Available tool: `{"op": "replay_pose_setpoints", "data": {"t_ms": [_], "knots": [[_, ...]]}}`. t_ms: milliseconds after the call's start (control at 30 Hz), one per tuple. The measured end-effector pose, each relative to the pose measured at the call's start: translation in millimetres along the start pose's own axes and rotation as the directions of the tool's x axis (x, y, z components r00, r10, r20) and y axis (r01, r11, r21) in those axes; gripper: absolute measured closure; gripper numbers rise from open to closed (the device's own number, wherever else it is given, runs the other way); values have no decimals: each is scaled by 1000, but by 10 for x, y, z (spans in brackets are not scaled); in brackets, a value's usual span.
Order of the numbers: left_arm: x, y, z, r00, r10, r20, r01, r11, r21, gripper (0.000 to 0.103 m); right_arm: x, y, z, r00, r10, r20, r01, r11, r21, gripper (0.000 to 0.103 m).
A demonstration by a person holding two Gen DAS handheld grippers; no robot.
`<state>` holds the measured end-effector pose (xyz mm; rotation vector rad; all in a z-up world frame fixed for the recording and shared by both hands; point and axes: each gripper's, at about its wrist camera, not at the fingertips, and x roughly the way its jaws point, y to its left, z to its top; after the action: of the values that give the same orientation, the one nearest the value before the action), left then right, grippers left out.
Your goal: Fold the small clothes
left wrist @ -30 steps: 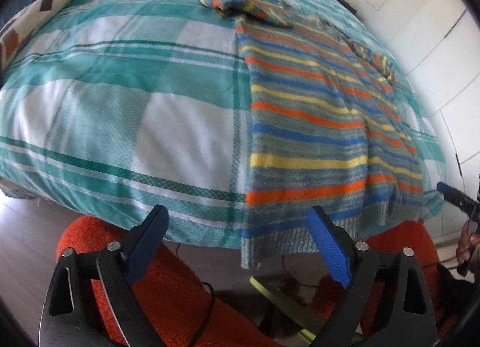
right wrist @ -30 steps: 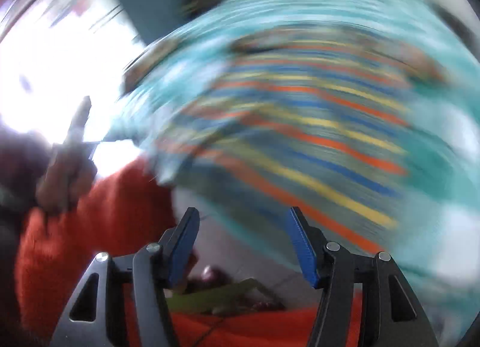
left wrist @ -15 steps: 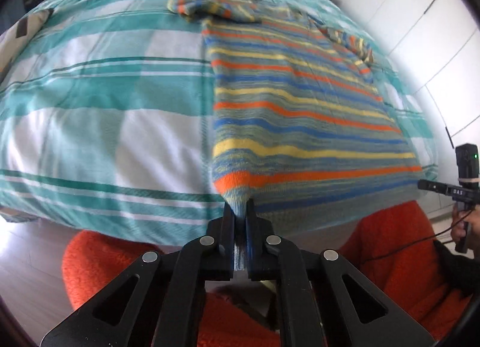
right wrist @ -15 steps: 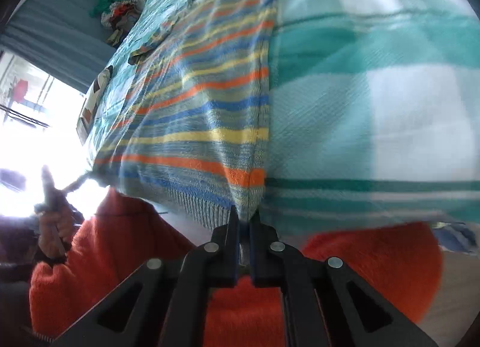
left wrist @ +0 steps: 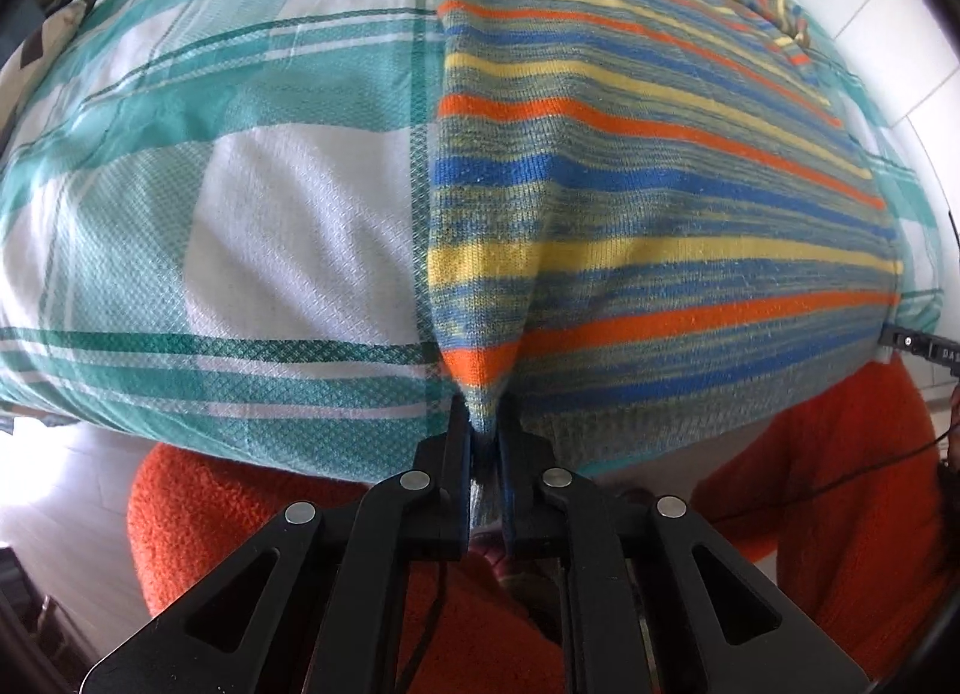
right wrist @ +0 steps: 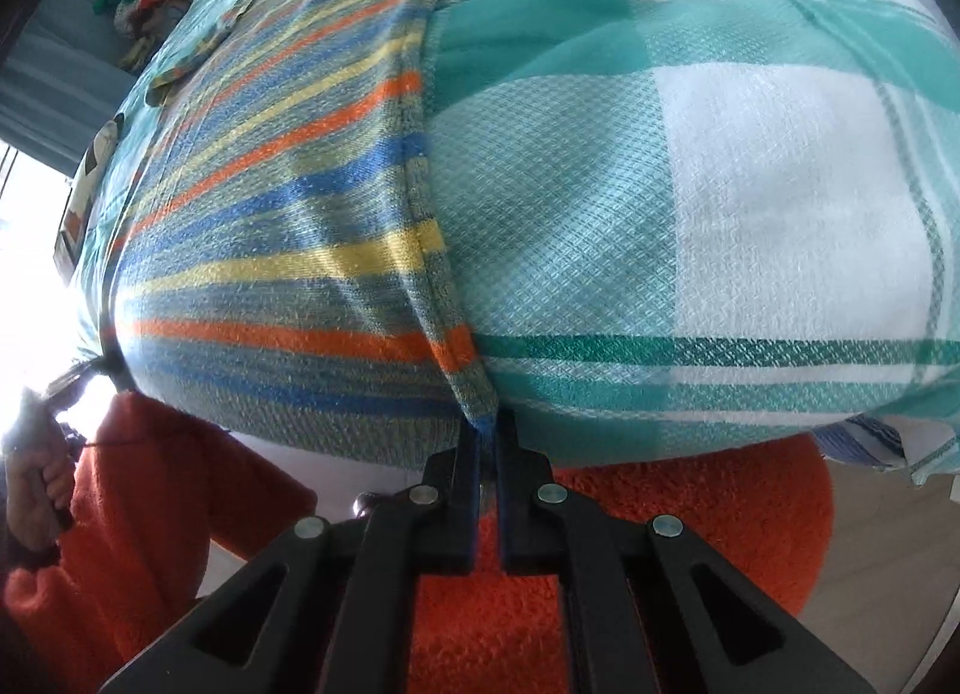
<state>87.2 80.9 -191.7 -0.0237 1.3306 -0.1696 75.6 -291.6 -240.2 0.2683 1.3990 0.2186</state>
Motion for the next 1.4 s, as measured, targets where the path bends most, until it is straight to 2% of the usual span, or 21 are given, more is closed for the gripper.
{"op": "replay_pose_setpoints", "data": {"t_ms": [33, 67, 100, 133, 200, 300, 333, 433, 533, 600, 633, 700, 767, 833, 867, 967, 1067, 1100, 1167, 1300, 1400], "knots": [[-14, 0, 1, 1000, 5, -6, -5, 1000, -2, 87, -20, -49, -24, 1000, 7, 3, -7, 1000, 6, 99], [-56, 59, -20, 1000, 23, -16, -23, 1000, -5, 76, -45, -82, -47, 1000, 7, 2, -7, 1000, 12, 99], [-119, 109, -60, 998, 66, -25, -66, 998, -11, 62, -61, -117, -83, 1000, -2, -6, 2, 1000, 15, 96], [-194, 175, -104, 994, 110, -29, -110, 994, -16, 58, -101, -173, -131, 1000, -11, -18, 12, 1000, 20, 89], [-365, 322, -204, 983, 181, -21, -181, 983, -17, 56, -261, -280, -232, 999, -39, -33, 41, 998, 39, 82], [-719, 542, -199, 970, 239, 46, -235, 969, -81, 56, -651, -345, -294, 992, -125, 9, 125, 992, 11, 82], [-847, 571, -143, 970, 228, 86, -219, 970, -110, 55, -803, -314, -262, 987, -158, 39, 158, 987, -8, 82], [-1130, 491, 88, 962, 138, 234, -107, 984, -143, 37, -1154, -13, 24, 973, -175, 149, 190, 977, -92, 81], [-1130, 139, 381, 934, 46, 355, -18, 997, -80, 30, -1204, 414, 396, 967, -116, 229, 159, 971, -181, 71], [-896, -152, 581, 927, -20, 374, 30, 999, -21, 25, -1027, 672, 635, 965, -65, 253, 126, 964, -233, 69], [-776, -237, 654, 932, -32, 362, 36, 999, -4, 25, -854, 817, 745, 968, -26, 248, 89, 964, -250, 69], [-426, -455, 669, 959, -8, 283, -5, 999, 48, 25, -524, 902, 869, 976, 32, 214, 25, 966, -258, 69], [-59, -559, 509, 984, 84, 156, -103, 988, 119, 25, -169, 792, 874, 993, -16, 119, 45, 970, -238, 69], [-131, -559, 255, 973, 90, 214, -135, 970, 204, 25, -82, 650, 752, 998, -29, 63, 43, 973, -226, 75], [-207, -535, 156, 970, 121, 213, -169, 960, 223, 20, -161, 578, 683, 999, -27, 45, 37, 974, -222, 75], [-449, -390, -55, 967, 149, 208, -193, 958, 210, 18, -445, 420, 673, 999, -23, -48, 13, 981, -195, 73], [-685, -205, -122, 959, 157, 236, -190, 974, 125, 18, -785, 468, 1032, 992, -121, 35, 126, 956, -266, 61], [-768, -137, -99, 955, 164, 248, -189, 979, 80, 18, -879, 525, 1256, 985, -150, 90, 170, 942, -289, 50], [-902, -66, -67, 947, 167, 274, -172, 985, -5, 18, -983, 614, 1709, 965, -176, 195, 230, 925, -303, 39], [-1141, 107, -60, 934, 165, 316, -127, 982, -137, 18, -879, 706, 2648, 905, -263, 335, 355, 899, -255, 38], [-1270, 164, -173, 924, 198, 327, -147, 973, -175, 18, -631, 640, 3083, 892, -292, 345, 365, 915, -169, 40]]}}
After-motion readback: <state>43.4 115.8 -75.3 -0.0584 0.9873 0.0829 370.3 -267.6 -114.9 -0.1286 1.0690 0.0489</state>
